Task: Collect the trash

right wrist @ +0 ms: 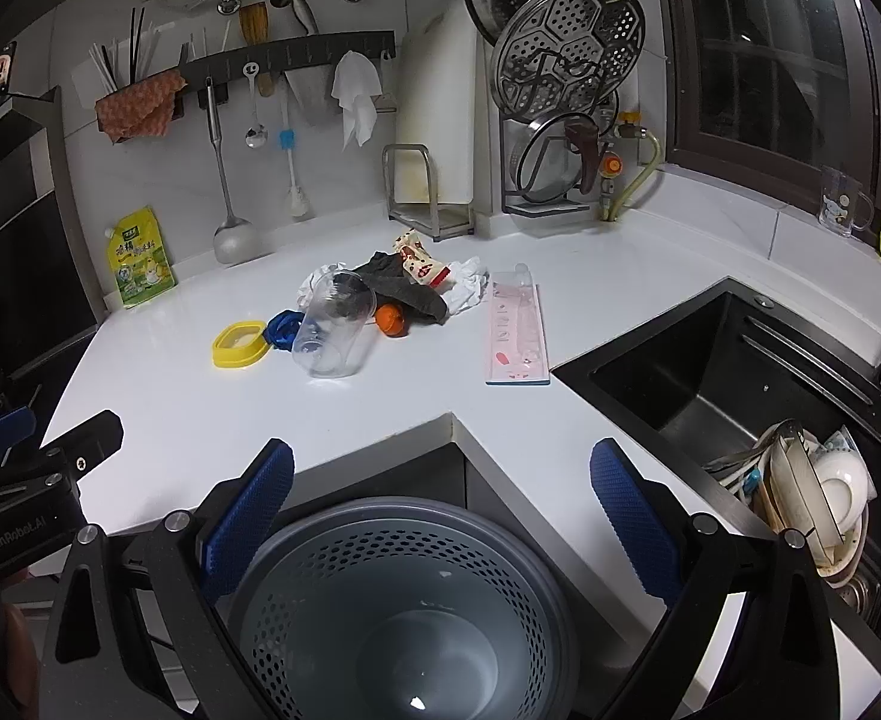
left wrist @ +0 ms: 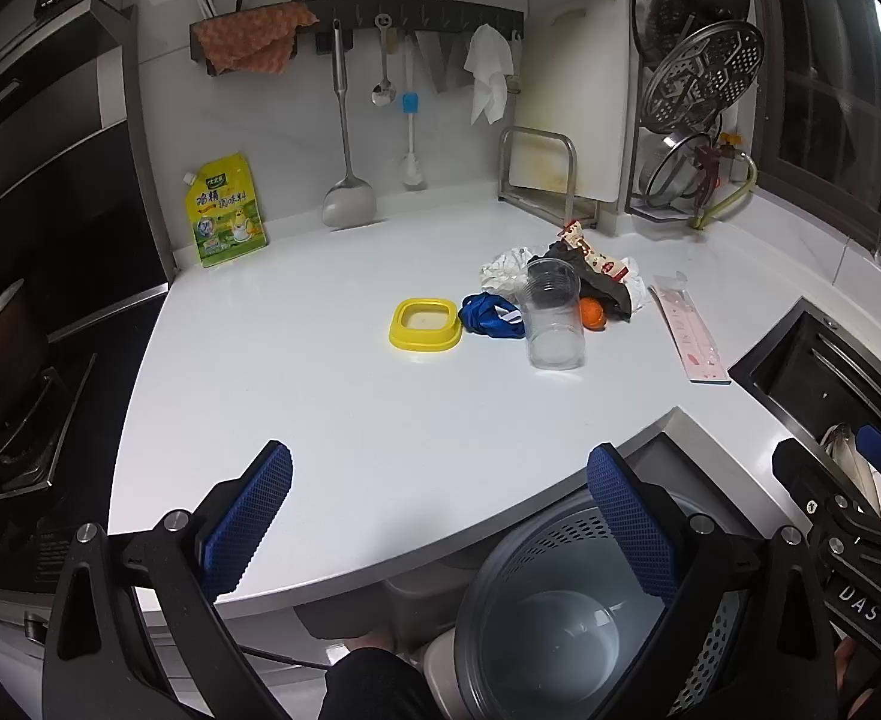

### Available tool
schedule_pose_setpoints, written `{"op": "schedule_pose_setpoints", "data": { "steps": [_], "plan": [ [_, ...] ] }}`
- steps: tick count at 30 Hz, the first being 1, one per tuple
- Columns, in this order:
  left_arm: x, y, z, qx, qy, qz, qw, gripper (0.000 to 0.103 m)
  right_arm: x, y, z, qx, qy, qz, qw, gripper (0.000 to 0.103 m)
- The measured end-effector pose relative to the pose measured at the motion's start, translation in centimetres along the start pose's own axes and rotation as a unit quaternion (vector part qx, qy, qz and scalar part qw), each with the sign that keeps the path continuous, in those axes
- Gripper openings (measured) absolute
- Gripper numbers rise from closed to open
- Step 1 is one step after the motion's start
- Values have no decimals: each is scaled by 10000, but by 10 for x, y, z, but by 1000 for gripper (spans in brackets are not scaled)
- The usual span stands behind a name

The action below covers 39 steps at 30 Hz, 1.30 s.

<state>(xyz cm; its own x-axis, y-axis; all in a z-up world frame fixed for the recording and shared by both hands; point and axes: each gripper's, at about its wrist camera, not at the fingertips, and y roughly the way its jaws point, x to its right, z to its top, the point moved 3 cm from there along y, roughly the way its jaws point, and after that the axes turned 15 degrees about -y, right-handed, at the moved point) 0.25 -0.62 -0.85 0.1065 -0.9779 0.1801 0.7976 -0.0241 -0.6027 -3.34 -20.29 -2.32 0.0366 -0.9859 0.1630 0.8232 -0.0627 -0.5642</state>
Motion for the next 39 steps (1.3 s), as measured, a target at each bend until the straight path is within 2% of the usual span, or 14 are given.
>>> {"op": "schedule_pose_setpoints", "data": {
  "steps": [14, 25, 31, 39],
  "plan": [
    [-5, 20, -1, -106, -27, 56, 9999, 97, -1, 20, -7, -174, -9, 43, 9998, 95],
    [-21, 65, 5, -156, -191, 377, 9990, 97, 10, 62, -25, -465, 82, 151, 9988, 95],
    [-26, 93, 22, -187, -377, 352, 9985, 97, 29, 82, -14, -445, 174, 172, 9987, 95],
    [-19, 137, 42, -245, -376, 343, 9984, 97, 60, 122, 15, -589, 187, -72, 9981, 95]
  ]
}}
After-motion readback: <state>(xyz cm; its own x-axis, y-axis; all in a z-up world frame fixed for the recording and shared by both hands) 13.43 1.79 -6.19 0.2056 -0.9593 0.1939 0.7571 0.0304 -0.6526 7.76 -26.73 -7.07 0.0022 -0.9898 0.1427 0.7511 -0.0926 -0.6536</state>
